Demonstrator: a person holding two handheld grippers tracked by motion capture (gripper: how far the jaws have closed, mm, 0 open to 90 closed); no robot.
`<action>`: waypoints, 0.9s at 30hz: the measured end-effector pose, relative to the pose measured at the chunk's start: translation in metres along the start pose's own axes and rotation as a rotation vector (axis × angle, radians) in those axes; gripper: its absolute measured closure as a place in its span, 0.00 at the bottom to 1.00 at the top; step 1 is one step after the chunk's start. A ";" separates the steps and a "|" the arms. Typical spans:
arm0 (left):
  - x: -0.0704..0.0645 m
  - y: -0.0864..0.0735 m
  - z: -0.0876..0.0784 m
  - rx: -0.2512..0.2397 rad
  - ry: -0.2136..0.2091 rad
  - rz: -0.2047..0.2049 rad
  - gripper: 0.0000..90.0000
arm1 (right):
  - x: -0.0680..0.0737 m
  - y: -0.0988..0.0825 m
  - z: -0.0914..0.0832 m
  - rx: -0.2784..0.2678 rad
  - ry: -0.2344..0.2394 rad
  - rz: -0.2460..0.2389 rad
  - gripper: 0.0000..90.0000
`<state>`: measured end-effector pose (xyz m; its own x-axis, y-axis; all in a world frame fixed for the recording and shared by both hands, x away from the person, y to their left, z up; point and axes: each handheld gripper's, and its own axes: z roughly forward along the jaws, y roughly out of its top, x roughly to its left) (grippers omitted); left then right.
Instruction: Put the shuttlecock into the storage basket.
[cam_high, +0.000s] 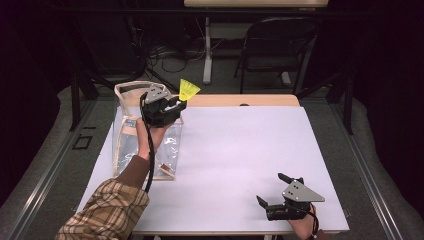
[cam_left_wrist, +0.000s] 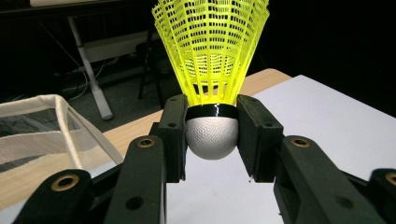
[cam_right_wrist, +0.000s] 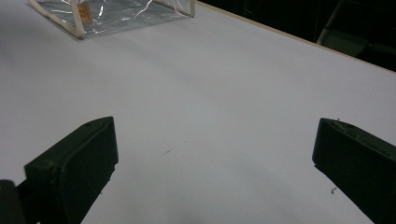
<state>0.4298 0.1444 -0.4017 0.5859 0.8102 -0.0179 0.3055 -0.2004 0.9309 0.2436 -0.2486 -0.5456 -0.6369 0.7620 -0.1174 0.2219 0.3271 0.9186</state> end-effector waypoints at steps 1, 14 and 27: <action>0.000 0.001 0.000 -0.004 0.002 0.001 0.72 | 0.000 0.000 0.000 0.000 0.001 -0.001 0.00; 0.008 0.010 -0.004 -0.019 0.016 -0.002 0.72 | 0.000 0.000 0.000 0.001 0.000 0.001 0.00; 0.015 0.018 -0.009 -0.035 0.032 0.001 0.72 | 0.000 0.000 0.000 0.002 0.000 -0.001 0.00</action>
<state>0.4372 0.1581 -0.3819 0.5613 0.8276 -0.0060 0.2785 -0.1821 0.9430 0.2435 -0.2487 -0.5455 -0.6367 0.7620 -0.1182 0.2231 0.3287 0.9177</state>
